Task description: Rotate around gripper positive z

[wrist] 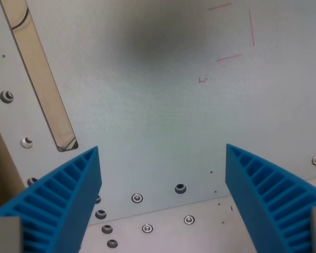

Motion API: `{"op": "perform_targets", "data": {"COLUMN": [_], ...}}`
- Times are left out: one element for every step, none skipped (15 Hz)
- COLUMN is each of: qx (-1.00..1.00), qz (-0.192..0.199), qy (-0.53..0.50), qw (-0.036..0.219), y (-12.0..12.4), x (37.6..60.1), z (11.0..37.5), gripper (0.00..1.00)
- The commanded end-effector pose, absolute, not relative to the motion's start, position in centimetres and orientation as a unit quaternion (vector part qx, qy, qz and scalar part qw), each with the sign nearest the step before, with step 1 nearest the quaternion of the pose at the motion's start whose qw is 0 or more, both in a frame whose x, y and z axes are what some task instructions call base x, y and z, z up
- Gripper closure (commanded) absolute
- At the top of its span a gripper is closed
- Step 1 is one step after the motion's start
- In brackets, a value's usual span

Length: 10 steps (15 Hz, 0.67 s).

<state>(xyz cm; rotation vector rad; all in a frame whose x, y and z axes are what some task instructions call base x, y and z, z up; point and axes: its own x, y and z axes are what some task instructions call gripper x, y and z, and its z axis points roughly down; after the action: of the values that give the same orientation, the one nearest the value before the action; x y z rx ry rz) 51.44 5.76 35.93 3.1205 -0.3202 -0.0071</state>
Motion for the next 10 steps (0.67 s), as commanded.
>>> {"op": "perform_targets", "data": {"qx": [0.986,0.985,0.984,0.983,0.982,0.981,0.979,0.978,0.977,0.976], "qz": [0.0,0.0,0.0,0.0,0.0,0.0,0.0,0.0,0.0,0.0], "qy": [-0.167,-0.173,-0.179,-0.185,-0.19,-0.196,-0.202,-0.207,-0.213,-0.219], "qw": [0.002,0.002,0.002,0.002,0.002,0.002,0.002,0.002,0.002,0.002], "y": [5.76,5.76,5.76,5.76,5.76,5.76,5.76,5.76,5.76,5.76], "x": [51.41,51.41,51.41,51.41,51.41,51.41,51.41,51.41,51.41,51.41], "z": [36.14,36.14,36.14,36.14,36.14,36.14,36.14,36.14,36.14,36.14], "gripper": [0.0,0.0,0.0,0.0,0.0,0.0,0.0,0.0,0.0,0.0]}}
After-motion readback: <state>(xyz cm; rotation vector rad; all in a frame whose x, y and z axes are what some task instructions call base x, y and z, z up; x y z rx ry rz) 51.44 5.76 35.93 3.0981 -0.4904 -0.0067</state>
